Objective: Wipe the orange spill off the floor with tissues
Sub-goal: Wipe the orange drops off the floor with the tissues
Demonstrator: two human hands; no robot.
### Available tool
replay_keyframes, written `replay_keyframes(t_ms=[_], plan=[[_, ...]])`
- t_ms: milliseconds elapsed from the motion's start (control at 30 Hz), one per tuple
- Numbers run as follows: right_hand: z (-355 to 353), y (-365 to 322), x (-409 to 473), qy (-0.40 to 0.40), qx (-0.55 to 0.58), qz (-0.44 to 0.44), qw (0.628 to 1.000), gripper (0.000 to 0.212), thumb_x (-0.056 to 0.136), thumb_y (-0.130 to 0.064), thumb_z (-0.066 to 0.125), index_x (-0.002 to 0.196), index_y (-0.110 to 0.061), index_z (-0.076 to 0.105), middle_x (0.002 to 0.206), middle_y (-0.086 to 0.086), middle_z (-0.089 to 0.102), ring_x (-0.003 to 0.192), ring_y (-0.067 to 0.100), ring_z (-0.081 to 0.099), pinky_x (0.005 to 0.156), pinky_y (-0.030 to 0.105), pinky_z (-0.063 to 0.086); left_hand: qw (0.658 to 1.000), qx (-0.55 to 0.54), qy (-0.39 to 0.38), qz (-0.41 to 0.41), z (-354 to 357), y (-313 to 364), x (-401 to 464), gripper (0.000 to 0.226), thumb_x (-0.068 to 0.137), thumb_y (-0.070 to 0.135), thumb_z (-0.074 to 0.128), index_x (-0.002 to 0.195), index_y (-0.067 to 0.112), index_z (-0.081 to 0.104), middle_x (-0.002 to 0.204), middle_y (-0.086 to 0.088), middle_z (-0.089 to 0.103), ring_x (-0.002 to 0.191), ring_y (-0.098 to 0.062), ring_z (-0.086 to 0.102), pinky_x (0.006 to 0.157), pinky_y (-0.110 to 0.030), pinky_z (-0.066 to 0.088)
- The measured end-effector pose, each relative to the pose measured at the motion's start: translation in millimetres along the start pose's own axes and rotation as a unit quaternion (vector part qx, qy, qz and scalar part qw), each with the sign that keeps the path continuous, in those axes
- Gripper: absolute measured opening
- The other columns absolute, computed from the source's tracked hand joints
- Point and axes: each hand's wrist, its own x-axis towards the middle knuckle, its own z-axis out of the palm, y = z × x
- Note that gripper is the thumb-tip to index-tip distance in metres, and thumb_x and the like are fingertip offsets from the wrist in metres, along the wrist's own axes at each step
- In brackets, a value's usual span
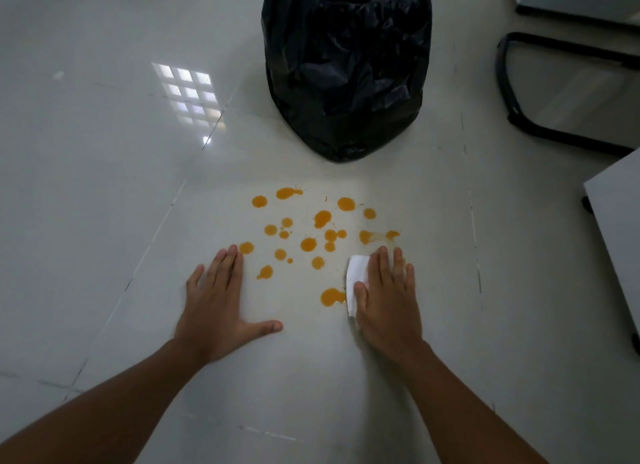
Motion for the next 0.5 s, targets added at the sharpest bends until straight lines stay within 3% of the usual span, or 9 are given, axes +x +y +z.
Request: replay_keyframes(t_ms=[67, 133, 500], plan=[[-2, 21, 2, -0.016, 0.002, -0.104, 0.994, 0.066, 0.102, -0.041, 0.021, 0.155, -0.009, 0.0, 0.165, 0.007, -0.003, 0.151, 0.021, -0.01, 0.124, 0.041, -0.001, 1.0, -0.009, 0.01, 0.001, 1, -1, 1, 0.14, 0.06, 0.104, 0.033, 0.157, 0.004, 0.017, 0.166, -0.012, 0.019, 0.153, -0.027, 0.019, 0.119, -0.055, 0.02], [1, 31, 5, -0.016, -0.025, -0.146, 0.989, 0.066, 0.102, -0.044, 0.015, 0.155, -0.009, -0.002, 0.165, 0.006, -0.005, 0.151, 0.019, -0.009, 0.124, 0.042, 0.005, 1.0, -0.009, 0.015, 0.003, 2, -2, 1, 0.14, 0.06, 0.104, 0.033, 0.157, 0.004, 0.016, 0.167, -0.012, 0.018, 0.154, -0.026, 0.017, 0.12, -0.055, 0.02], [13, 12, 1, 0.011, -0.028, -0.079, 0.996, 0.068, 0.099, -0.04, 0.02, 0.155, -0.005, 0.002, 0.164, 0.014, 0.005, 0.151, 0.028, 0.003, 0.123, 0.043, 0.011, 1.0, -0.003, 0.015, 0.007, 2, 0, 1, 0.145, 0.056, 0.106, 0.029, 0.157, 0.002, 0.016, 0.167, -0.012, 0.014, 0.155, -0.025, 0.013, 0.121, -0.056, 0.018]])
